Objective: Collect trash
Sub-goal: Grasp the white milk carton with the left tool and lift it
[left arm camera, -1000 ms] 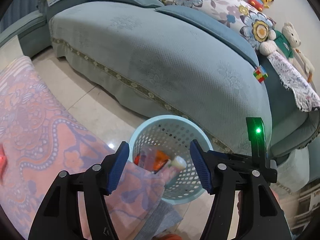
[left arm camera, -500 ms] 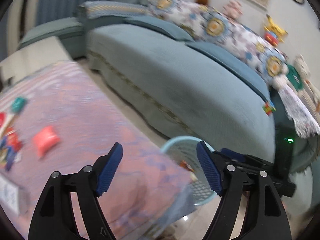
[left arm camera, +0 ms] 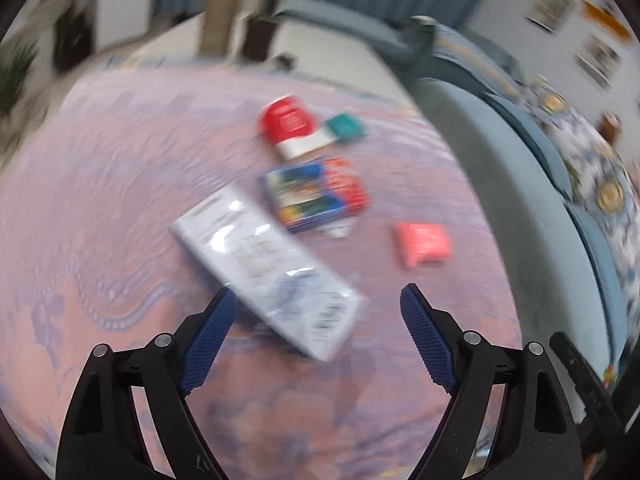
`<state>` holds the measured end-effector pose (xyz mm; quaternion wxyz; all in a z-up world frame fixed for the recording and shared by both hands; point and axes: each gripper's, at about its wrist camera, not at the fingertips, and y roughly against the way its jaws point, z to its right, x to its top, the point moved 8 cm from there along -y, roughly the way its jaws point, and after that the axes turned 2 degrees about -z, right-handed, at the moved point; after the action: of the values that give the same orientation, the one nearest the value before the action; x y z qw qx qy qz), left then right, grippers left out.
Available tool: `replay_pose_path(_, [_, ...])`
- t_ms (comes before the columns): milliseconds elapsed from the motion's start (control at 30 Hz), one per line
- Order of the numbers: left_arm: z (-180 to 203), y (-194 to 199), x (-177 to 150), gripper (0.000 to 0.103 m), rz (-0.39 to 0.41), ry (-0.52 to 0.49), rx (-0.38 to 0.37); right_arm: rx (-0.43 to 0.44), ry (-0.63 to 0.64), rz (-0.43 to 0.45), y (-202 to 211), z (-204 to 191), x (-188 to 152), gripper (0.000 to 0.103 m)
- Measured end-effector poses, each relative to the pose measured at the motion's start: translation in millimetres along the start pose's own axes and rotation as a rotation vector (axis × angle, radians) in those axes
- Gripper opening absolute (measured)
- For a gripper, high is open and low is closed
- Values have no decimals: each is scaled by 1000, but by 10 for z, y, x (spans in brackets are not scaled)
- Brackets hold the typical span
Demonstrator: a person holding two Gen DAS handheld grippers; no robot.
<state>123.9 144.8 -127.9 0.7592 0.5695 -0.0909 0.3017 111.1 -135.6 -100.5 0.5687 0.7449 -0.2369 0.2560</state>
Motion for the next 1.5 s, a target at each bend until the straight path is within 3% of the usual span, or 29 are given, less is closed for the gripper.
replay_pose_path(133, [-286, -146, 32, 83, -35, 98, -15, 26, 65, -45, -241, -309, 36, 34])
replay_pose_path(300, [-275, -329, 167, 84, -54, 101, -11, 69, 93, -125, -527, -509, 4, 34])
replay_pose_path(567, [-162, -740, 314, 88, -101, 0, 135, 117, 124, -199, -852, -776, 59, 34])
replay_pose_path(700, [-117, -823, 328, 86, -78, -111, 206, 156, 108, -241, -1076, -878, 142, 34])
replay_pose_path(767, [-125, -792, 310, 84, -69, -129, 185, 157, 104, -265, -1202, -918, 164, 35])
replay_pose_path(933, [-263, -635, 223, 70, -88, -180, 125, 137, 97, -291, -1445, -1020, 212, 52])
replay_pose_path(1133, [-485, -475, 104, 69, -106, -216, 100, 131, 53, -291, -1667, -1104, 390, 63])
replay_pose_path(1400, [-534, -428, 45, 69, -77, -230, 96, 10, 75, -253, -1868, -1212, 531, 62])
replay_pose_path(1467, [-539, -423, 55, 68, -65, -220, 86, -42, 116, -234, -1863, -1227, 504, 53])
replay_pose_path(1500, [-537, -414, 52, 66, -59, -214, 77, -66, 137, -228, -1860, -1228, 494, 42])
